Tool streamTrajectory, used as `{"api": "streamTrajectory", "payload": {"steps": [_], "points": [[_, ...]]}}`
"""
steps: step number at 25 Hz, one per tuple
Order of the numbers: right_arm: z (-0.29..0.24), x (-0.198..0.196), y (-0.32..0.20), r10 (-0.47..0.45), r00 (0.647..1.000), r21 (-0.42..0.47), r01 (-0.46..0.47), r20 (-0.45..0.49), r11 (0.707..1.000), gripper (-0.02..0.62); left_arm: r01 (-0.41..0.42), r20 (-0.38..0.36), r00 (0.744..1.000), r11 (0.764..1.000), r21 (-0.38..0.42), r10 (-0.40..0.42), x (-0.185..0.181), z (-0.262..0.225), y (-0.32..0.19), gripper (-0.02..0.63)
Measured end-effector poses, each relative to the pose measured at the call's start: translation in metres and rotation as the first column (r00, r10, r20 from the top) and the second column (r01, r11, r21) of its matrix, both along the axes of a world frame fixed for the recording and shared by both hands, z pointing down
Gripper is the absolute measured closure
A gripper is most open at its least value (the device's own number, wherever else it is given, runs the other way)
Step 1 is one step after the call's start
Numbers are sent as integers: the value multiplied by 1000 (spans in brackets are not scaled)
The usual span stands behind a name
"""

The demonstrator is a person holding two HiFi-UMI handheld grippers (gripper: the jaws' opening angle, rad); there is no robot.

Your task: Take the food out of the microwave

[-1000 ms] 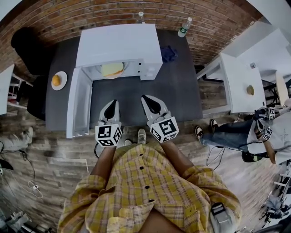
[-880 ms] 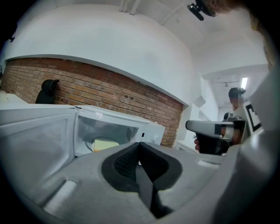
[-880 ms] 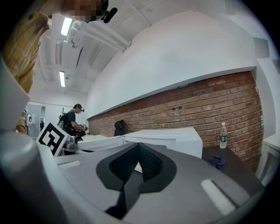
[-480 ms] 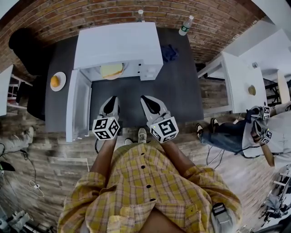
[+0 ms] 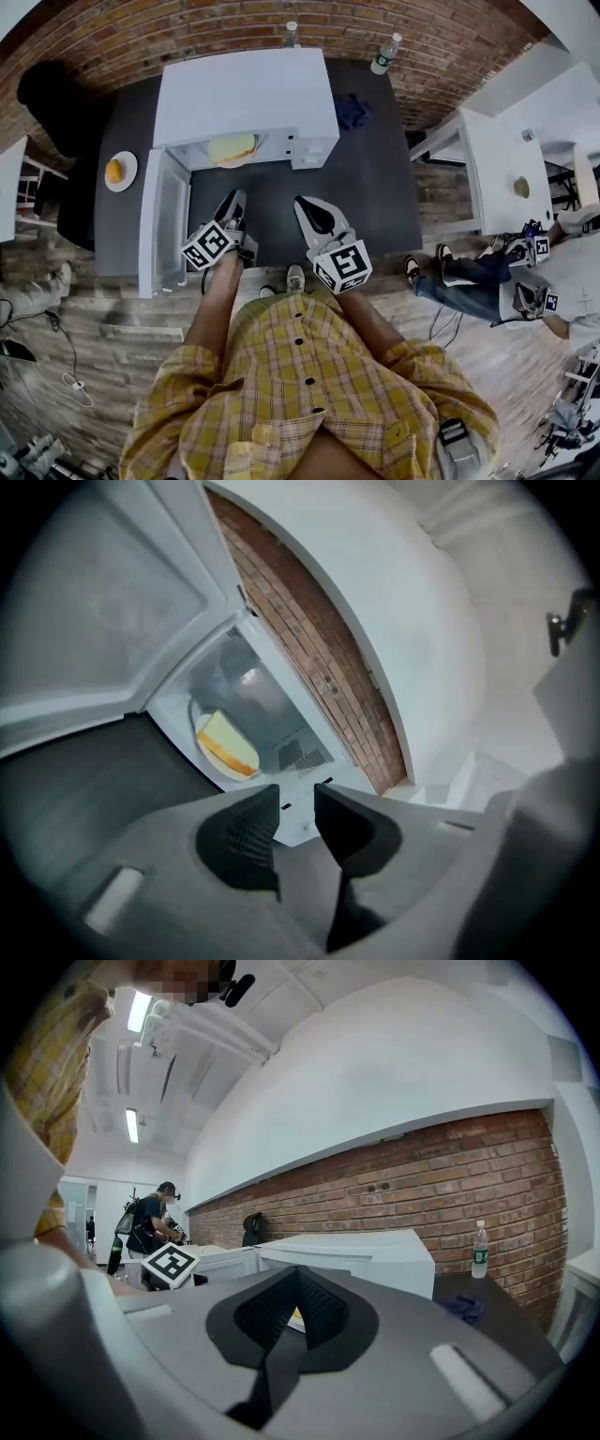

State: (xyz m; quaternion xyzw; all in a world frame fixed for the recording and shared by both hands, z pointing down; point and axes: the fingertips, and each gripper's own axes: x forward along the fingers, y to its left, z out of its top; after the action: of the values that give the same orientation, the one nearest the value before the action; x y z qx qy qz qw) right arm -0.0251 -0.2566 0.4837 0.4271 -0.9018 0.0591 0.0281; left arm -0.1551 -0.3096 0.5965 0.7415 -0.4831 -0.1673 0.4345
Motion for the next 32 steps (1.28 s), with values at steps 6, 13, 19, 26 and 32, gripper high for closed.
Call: {"api": "streamTrajectory", "payload": {"steps": [6,13,19,26,32], "points": [[2,0,-4,2,1000,-2,-2,-6,1000,592,82,-172,980,993,-80,-95,-12,22,-20,482],[6,-10,-9,-20,1000,0,20,-2,1000,592,138,-319,930,977,-165,-185,-20,52,-40,471],[13,-9,-11,-19,1000,-15,19,3,1000,592,158,-415,877,962,-222,-240,-26,74,-53,463],[18,-12,-16,-52,999,-22,52,-7,998,592,190,-457,840,947,-259,-293,-33,95,-72,463],[18,-11,-20,-55,998,-28,54,-13,998,592,252,-500,778,918,-307,-381,-38,107,-84,463]]}}
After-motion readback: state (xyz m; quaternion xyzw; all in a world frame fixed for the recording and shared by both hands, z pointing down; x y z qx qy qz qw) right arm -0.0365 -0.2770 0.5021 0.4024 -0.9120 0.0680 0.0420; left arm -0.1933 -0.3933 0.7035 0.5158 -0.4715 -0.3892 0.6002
